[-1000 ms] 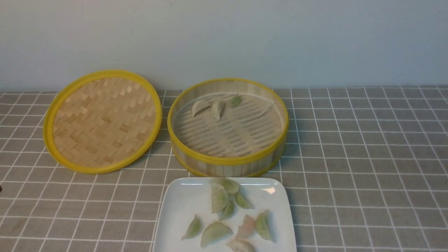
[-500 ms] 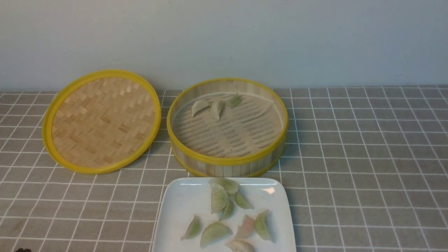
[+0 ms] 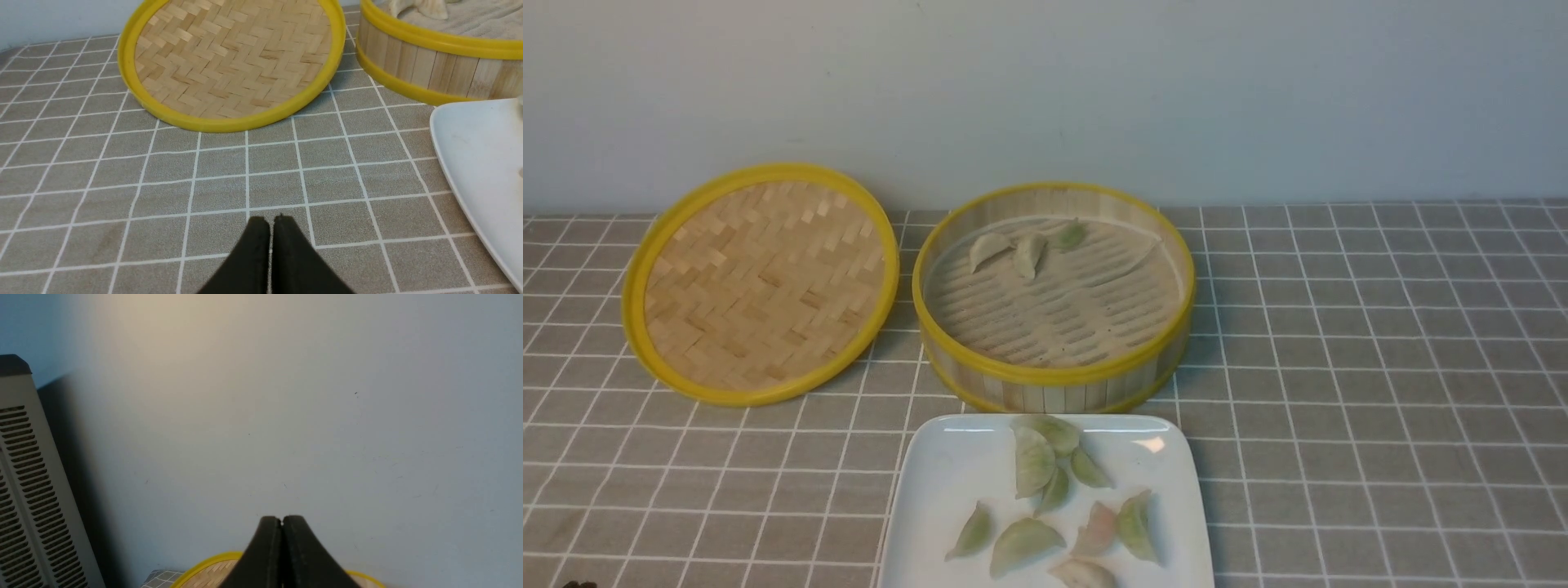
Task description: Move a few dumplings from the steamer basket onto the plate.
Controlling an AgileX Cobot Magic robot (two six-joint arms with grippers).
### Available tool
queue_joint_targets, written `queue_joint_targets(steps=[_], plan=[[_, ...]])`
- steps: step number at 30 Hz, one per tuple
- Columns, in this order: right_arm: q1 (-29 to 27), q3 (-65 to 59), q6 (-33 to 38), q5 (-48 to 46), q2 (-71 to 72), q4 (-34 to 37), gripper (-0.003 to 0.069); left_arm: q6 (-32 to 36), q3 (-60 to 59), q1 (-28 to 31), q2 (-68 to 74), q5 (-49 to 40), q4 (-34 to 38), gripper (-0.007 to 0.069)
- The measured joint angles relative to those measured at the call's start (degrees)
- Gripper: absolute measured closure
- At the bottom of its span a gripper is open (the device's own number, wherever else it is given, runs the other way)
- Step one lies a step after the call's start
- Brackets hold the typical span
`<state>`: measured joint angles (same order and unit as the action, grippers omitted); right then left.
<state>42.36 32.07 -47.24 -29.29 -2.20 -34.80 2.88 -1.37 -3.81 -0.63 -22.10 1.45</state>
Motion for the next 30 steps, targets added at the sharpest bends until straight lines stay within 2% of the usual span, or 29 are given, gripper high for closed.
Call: queue_joint_targets(steps=[15, 18, 19, 20, 21, 22, 23, 24, 25, 28, 30], plan=[[0.00, 0.00, 0.00, 0.00, 0.00, 0.10, 0.0672, 0.00, 0.00, 0.00, 0.00, 0.00, 0.04, 0.0629], [0.00, 0.00, 2.49, 0.00, 0.00, 2.68, 0.0672, 0.00, 0.00, 0.00, 0.00, 0.00, 0.04, 0.0629], [0.14, -0.05, 6.29, 0.00, 0.00, 6.80, 0.0672, 0.00, 0.00, 0.00, 0.00, 0.00, 0.06, 0.0629], [0.14, -0.12, 7.03, 0.00, 0.00, 6.80, 0.0672, 0.00, 0.00, 0.00, 0.00, 0.00, 0.06, 0.0629], [0.54, -0.60, 14.87, 0.43, 0.00, 13.54, 0.0672, 0.00, 0.00, 0.00, 0.00, 0.00, 0.06, 0.0629], [0.68, -1.10, 20.01, 0.86, 0.00, 17.68, 0.0672, 0.00, 0.00, 0.00, 0.00, 0.00, 0.06, 0.0629], [0.68, -1.33, 21.06, 0.96, 0.00, 18.52, 0.0672, 0.00, 0.00, 0.00, 0.00, 0.00, 0.06, 0.0629], [0.81, -2.22, 28.14, 2.02, 0.00, 25.00, 0.0672, 0.00, 0.00, 0.00, 0.00, 0.00, 0.11, 0.0629], [0.87, -2.85, 33.25, 3.42, 0.00, 28.52, 0.0672, 0.00, 0.00, 0.00, 0.00, 0.00, 0.11, 0.0629], [0.94, -4.38, 40.62, 6.89, 0.00, 35.44, 0.0672, 0.00, 0.00, 0.00, 0.00, 0.00, 0.14, 0.0629], [0.94, -5.09, 42.74, 8.89, 0.00, 37.20, 0.0672, 0.00, 0.00, 0.00, 0.00, 0.00, 0.14, 0.0629]])
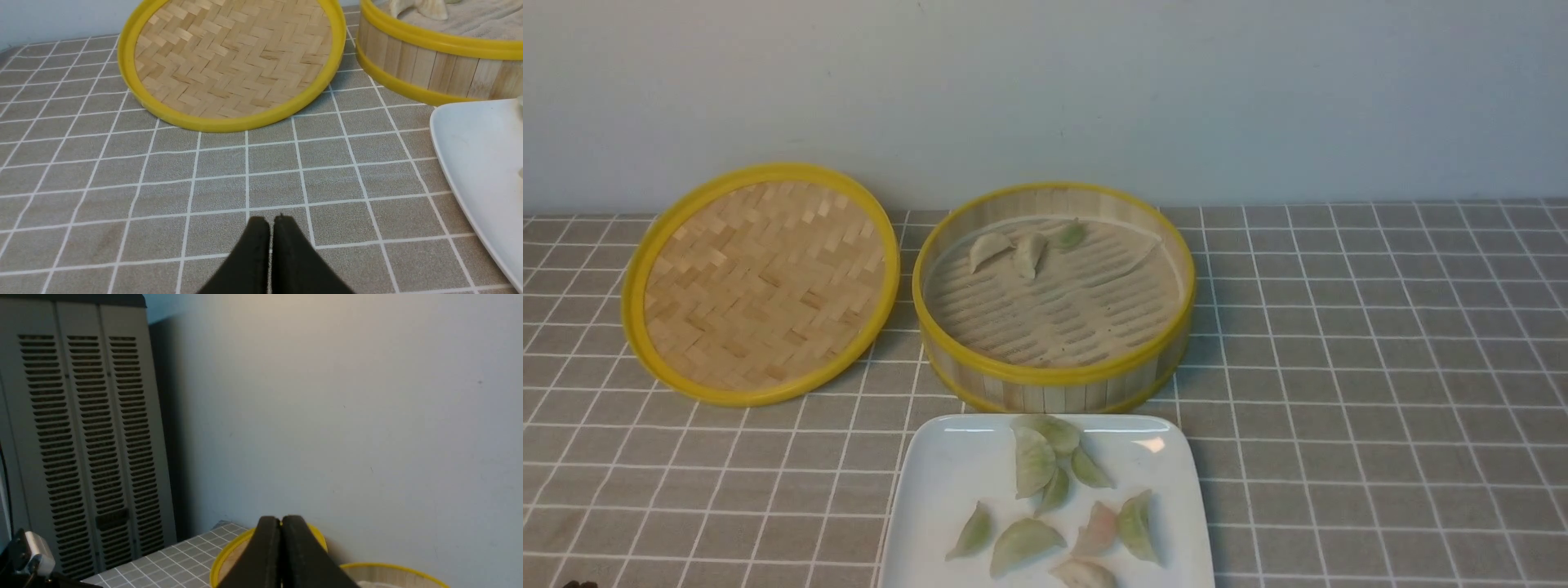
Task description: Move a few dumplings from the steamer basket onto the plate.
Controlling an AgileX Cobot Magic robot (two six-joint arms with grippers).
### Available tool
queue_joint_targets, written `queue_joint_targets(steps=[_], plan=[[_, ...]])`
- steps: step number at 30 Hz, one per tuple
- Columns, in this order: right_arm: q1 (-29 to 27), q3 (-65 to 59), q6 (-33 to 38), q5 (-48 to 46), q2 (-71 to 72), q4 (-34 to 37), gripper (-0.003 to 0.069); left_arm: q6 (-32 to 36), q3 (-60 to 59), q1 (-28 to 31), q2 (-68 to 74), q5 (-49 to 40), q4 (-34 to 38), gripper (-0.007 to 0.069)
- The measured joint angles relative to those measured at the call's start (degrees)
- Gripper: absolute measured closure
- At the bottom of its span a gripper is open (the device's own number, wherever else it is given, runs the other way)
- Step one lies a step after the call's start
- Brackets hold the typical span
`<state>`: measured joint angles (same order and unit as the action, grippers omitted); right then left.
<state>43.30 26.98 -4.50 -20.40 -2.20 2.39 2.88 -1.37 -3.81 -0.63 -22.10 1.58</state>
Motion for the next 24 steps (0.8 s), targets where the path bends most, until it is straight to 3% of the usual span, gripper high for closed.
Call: queue_joint_targets(steps=[6, 9, 16, 17, 19, 24], plan=[[-0.20, -2.70, 1.67, 1.55, 0.12, 0.73, 0.0672, 0.00, 0.00, 0.00, 0.00, 0.01, 0.00, 0.0629], [-3.25, -5.15, 1.79, 1.95, 1.00, 0.97, 0.0672, 0.00, 0.00, 0.00, 0.00, 0.01, 0.00, 0.0629], [-28.97, -17.68, 1.70, 2.26, 1.28, 2.01, 0.0672, 0.05, 0.00, 0.00, 0.00, 0.01, 0.00, 0.0629], [-29.59, -17.68, 1.70, 2.26, 1.28, 2.01, 0.0672, 0.05, 0.00, 0.00, 0.00, 0.01, 0.00, 0.0629], [-36.06, -23.36, 1.79, 2.26, 1.28, 1.18, 0.0672, 0.05, 0.00, 0.00, 0.00, 0.01, 0.00, 0.0629], [-42.02, -28.34, 1.89, -0.27, 2.12, -0.79, 0.0672, 0.05, 0.00, 0.02, 0.00, 0.07, 0.00, 0.0629]])
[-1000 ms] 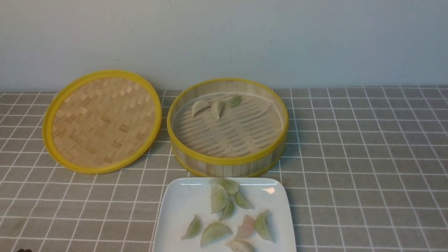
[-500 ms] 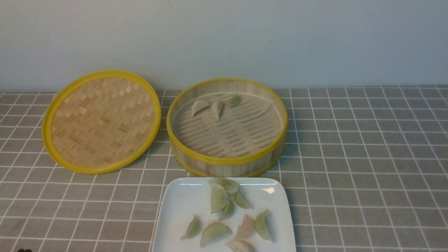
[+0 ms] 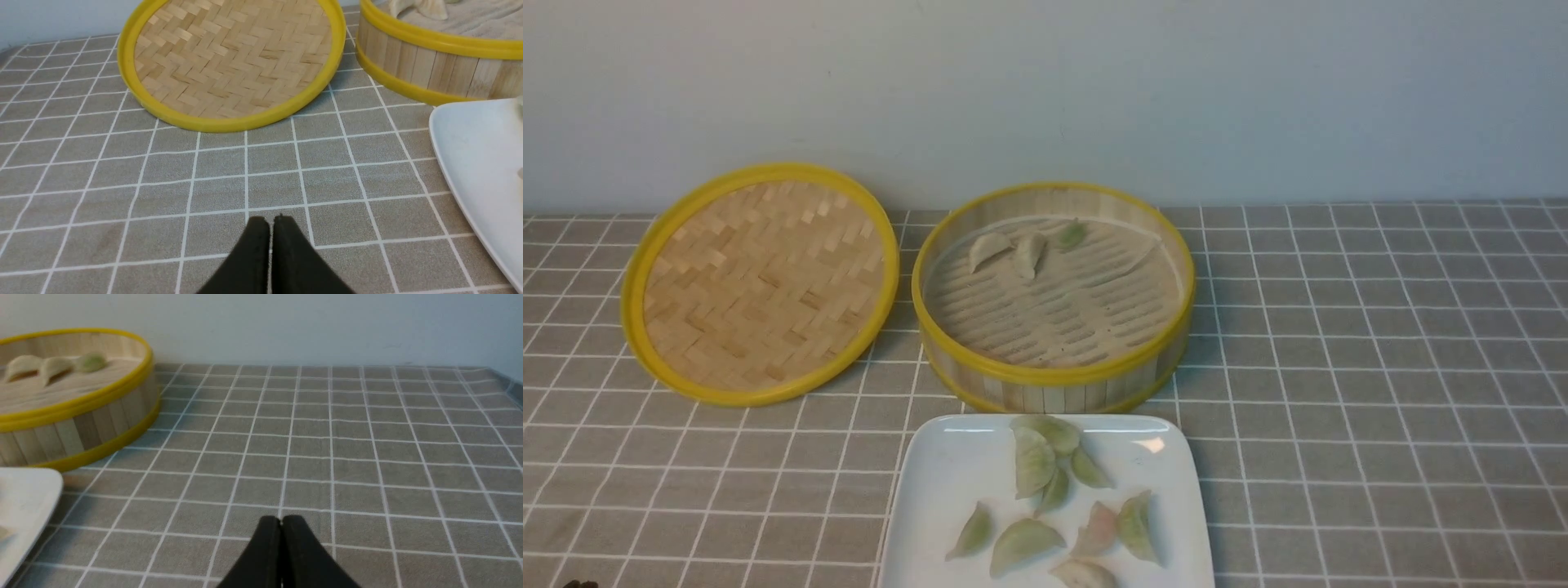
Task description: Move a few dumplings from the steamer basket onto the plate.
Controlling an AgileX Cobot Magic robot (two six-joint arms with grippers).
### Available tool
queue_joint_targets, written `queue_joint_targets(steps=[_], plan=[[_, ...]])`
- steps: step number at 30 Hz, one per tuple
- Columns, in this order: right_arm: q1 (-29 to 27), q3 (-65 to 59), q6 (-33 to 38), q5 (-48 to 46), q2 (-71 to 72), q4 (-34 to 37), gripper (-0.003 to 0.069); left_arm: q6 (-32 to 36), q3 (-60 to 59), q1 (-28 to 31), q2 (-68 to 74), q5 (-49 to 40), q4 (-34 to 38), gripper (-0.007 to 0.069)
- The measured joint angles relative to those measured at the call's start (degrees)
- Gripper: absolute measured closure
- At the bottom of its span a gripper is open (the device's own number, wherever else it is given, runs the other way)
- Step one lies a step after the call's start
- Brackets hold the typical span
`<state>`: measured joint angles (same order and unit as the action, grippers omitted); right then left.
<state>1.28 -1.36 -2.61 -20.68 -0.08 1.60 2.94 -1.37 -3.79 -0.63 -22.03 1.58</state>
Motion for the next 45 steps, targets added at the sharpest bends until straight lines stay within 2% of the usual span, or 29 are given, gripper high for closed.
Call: queue_joint_targets(steps=[11, 45], plan=[[-5.74, 0.00, 0.00, -0.06, 0.73, -0.11, 0.0672, 0.00, 0.00, 0.00, 0.00, 0.00, 0.00, 0.0629], [-5.86, 0.00, 0.00, -0.06, 0.73, -0.16, 0.0672, 0.00, 0.00, 0.00, 0.00, 0.00, -0.01, 0.0629]])
